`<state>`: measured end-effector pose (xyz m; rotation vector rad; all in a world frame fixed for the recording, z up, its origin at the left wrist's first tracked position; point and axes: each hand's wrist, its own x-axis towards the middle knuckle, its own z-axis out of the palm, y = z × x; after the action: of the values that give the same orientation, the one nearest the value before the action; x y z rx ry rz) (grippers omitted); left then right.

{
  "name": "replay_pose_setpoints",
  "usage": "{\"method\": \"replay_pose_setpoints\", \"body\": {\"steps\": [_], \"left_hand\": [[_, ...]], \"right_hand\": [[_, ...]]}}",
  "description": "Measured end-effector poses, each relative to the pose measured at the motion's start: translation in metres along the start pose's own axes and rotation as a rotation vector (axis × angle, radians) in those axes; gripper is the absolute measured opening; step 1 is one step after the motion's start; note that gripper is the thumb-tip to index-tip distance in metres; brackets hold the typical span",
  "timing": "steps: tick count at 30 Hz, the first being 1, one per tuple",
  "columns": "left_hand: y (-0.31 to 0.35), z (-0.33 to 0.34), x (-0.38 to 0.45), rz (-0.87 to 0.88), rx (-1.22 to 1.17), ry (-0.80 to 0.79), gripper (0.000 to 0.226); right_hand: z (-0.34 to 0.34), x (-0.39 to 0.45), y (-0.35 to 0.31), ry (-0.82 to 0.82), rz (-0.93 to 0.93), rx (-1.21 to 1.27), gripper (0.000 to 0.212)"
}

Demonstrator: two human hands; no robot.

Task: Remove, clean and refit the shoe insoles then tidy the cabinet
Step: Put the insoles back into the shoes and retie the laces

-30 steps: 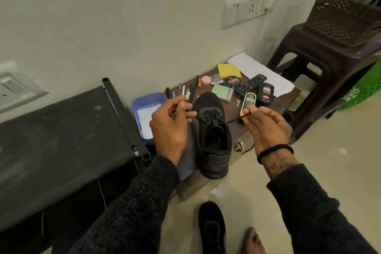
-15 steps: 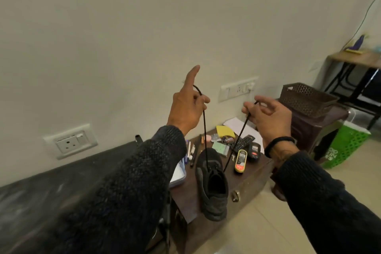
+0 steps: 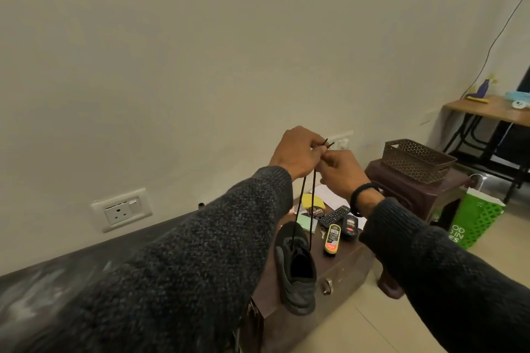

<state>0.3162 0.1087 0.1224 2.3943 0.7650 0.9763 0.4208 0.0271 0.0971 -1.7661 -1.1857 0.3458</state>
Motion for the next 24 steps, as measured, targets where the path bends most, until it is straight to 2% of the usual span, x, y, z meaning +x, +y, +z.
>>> {"method": "replay_pose_setpoints", "body": {"steps": [3,7,11,13,17,19,21,24], "left_hand": [[0.002,0.007,0.002,-0.035,-0.037,0.038,0.02],[0.005,0.007,0.003,-0.051,-0.126,0.006,0.019],[-0.002,0.006,0.0,-0.103,-0.253,0.023,0.023],[-0.018,0.013,-0.01,-0.207,-0.336,0.028,0.033],[-0.051,0.05,-0.044,-0.509,-0.6,-0.203,0.043],[-0.06,0.063,-0.057,-0.479,-0.507,-0.259,0.033],[-0.068,0.071,-0.061,-0.347,-0.251,-0.281,0.027],[-0.079,0.075,-0.056,-0.273,-0.053,-0.201,0.023]], "right_hand": [[-0.002,-0.003,-0.004,-0.031,0.049,0.135,0.024],[-0.002,-0.007,-0.003,-0.131,0.084,0.276,0.019],[-0.003,-0.004,0.0,-0.115,0.112,0.376,0.022],[-0.003,-0.001,0.001,-0.112,0.133,0.409,0.024],[0.0,0.007,0.006,-0.148,0.154,0.435,0.02],[0.002,0.014,0.009,-0.157,0.14,0.436,0.021],[0.004,0.025,0.015,-0.11,0.124,0.412,0.021],[0.007,0.043,0.042,0.043,0.133,0.287,0.021]]}}
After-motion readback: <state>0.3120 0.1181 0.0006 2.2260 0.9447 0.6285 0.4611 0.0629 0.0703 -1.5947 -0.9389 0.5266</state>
